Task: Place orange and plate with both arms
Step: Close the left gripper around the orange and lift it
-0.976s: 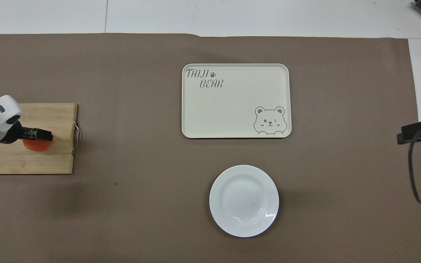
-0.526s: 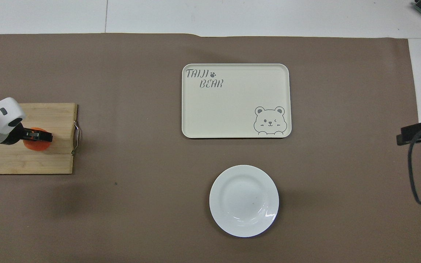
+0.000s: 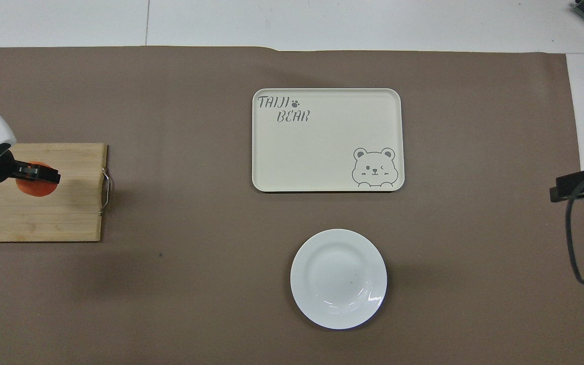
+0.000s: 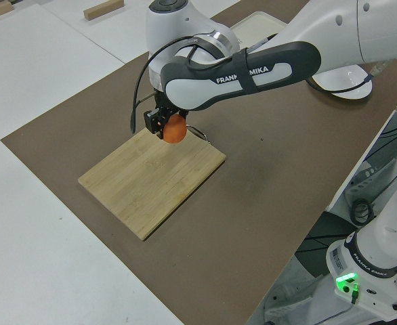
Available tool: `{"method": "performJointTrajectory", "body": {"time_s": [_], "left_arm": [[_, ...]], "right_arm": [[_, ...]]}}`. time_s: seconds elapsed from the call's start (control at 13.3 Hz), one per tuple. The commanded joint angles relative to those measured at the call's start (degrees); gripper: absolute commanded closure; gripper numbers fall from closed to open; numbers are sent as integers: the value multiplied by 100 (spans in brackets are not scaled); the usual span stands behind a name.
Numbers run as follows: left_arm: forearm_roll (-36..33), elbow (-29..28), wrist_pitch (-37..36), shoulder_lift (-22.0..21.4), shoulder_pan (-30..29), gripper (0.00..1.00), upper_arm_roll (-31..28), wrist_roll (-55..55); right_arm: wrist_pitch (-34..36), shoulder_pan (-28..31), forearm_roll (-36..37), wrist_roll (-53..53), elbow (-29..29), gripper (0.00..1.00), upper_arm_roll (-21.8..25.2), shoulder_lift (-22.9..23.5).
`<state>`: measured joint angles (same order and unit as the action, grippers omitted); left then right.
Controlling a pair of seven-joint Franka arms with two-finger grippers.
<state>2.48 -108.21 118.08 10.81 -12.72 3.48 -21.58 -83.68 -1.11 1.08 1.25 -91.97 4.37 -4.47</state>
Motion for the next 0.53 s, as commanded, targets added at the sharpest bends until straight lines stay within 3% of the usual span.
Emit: {"method": "performJointTrajectory", "body": {"time_s": [0.0,0.23,0.45], "left_arm": [[-55,492,-757,-254,111,100,-23,5],[-107,1151,-2021,-623,348,100,-23,601],[-99,1206,-2508,-1080,515,100,3,1014]], "right_arm": [[-70,49,-73,42,-172,0,-24,-142],[-78,49,-73,42,-172,0,-24,-142],[-78,49,-73,50,-172,0,-24,-142]]}}
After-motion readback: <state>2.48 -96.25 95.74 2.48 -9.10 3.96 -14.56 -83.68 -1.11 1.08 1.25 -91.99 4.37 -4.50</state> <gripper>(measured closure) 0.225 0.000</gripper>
